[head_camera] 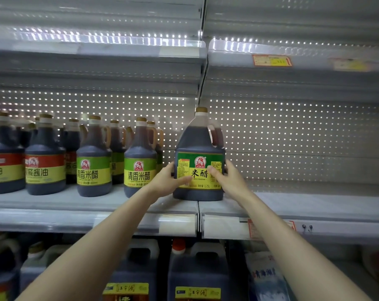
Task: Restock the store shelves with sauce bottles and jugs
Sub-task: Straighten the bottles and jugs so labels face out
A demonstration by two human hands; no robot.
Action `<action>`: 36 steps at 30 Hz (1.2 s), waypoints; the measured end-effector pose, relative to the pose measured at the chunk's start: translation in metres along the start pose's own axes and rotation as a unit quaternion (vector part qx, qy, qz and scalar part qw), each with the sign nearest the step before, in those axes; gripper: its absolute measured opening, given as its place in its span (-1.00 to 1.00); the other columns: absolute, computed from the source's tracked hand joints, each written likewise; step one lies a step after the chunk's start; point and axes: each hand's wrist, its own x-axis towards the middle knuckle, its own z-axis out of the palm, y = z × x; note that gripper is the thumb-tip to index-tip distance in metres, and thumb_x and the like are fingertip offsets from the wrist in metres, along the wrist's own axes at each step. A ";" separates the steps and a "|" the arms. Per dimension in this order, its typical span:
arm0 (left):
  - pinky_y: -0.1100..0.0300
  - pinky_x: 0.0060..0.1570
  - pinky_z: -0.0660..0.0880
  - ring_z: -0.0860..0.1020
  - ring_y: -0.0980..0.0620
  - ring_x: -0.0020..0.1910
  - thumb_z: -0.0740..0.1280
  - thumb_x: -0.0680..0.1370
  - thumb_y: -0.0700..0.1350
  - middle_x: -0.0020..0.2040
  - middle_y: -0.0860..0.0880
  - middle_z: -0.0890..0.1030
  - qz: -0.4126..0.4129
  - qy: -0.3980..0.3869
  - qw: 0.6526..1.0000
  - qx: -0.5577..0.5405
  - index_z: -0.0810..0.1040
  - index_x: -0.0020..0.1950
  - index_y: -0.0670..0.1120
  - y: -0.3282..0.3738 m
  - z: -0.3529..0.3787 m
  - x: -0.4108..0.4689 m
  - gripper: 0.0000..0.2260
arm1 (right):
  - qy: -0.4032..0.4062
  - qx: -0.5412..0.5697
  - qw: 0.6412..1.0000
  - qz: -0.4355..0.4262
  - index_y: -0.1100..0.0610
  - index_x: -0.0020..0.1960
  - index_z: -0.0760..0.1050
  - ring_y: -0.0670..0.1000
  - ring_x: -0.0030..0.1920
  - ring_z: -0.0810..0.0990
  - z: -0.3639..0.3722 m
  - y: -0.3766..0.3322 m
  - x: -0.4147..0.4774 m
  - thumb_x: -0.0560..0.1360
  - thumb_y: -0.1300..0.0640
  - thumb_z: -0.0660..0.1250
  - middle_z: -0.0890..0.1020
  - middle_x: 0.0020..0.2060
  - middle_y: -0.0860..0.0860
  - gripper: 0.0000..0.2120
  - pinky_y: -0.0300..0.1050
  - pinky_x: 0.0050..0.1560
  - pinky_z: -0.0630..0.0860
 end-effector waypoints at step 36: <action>0.28 0.10 0.47 0.54 0.17 0.17 0.38 0.40 0.18 0.20 0.05 0.57 0.017 0.300 0.950 0.089 0.36 0.43 0.05 -0.010 -0.392 -0.485 -0.38 | -0.152 0.210 0.955 -0.145 0.06 0.40 0.37 -0.05 0.22 0.53 0.392 -0.314 -0.269 0.52 -0.08 0.34 0.56 0.19 -0.04 -0.50 0.03 0.26 0.49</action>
